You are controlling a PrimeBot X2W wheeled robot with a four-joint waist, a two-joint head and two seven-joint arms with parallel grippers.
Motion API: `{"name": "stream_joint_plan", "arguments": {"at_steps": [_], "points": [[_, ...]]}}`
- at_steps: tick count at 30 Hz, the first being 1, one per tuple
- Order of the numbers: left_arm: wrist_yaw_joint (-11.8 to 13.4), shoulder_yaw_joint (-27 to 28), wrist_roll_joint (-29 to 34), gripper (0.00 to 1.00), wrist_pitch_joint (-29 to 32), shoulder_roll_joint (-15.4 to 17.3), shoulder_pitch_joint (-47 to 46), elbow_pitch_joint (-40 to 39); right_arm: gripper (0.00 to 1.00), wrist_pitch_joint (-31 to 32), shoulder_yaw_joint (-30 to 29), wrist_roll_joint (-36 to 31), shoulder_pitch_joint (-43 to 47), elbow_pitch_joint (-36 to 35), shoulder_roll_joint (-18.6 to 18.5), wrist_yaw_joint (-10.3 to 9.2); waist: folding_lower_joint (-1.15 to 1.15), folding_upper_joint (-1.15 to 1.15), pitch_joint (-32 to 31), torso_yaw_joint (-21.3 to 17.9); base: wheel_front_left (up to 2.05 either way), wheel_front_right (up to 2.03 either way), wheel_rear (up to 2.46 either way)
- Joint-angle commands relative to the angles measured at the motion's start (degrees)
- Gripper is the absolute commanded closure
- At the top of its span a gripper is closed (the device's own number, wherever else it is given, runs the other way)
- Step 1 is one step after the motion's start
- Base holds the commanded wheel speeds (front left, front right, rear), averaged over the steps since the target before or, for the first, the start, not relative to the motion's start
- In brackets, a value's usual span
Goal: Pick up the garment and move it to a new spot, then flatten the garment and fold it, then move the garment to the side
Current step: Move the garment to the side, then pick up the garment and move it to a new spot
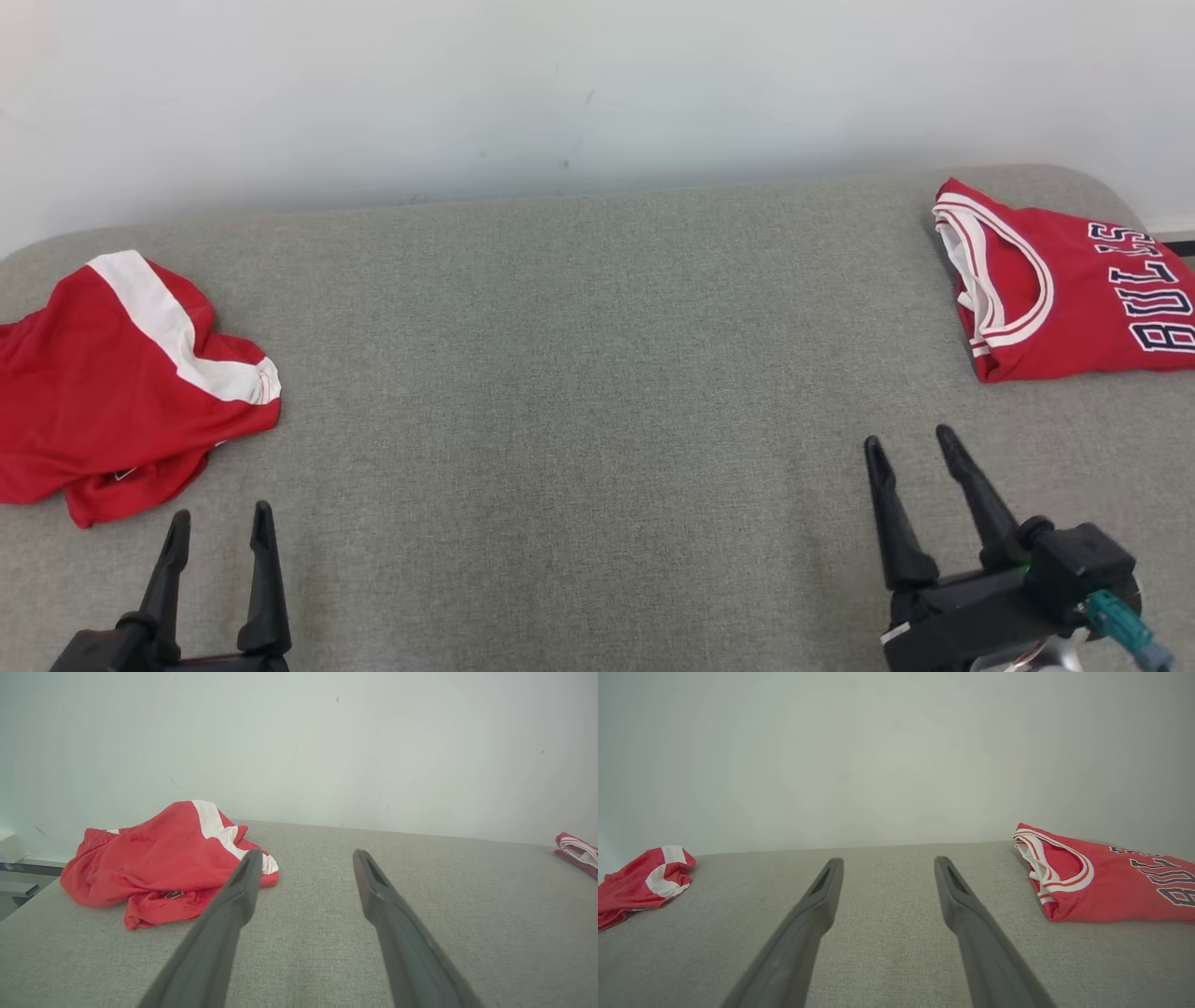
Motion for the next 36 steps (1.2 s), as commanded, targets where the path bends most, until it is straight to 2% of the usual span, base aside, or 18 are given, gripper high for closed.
{"name": "stream_joint_plan", "arguments": {"at_steps": [1, 10, 30, 36], "points": [[-0.06, 0.02, 0.37, 0.0, 0.0, -0.07, 0.16, 0.61, 0.0, -0.28, -0.34, -0.86, 1.28, -0.21, 0.81, -0.17, 0.01, 0.01, -0.38, 0.31, 0.0, 0.0, 0.0], [-0.31, -0.56, 0.37, 0.0, 0.0, 0.07, -0.41, 2.31, 0.0, -1.28, -2.15, -3.2, 4.83, -0.23, 3.62, -0.17, 0.01, 0.01, -1.71, 1.84, 0.0, 0.0, 0.0], [-0.77, -0.69, 0.2, 0.0, 0.0, 0.3, -0.01, 3.57, 0.0, -1.32, -2.9, -3.79, 7.1, 0.4, 5.01, -0.17, 0.01, 0.01, -2.99, 2.47, 0.0, 0.0, 0.0], [-0.56, -0.65, 0.3, 0.0, 0.0, 0.29, -0.65, 3.9, 0.0, -1.37, -2.49, -3.49, 7.1, 0.82, 5.15, -0.17, 0.01, 0.01, -3.04, 4.13, 0.0, 0.0, 0.0]]}}
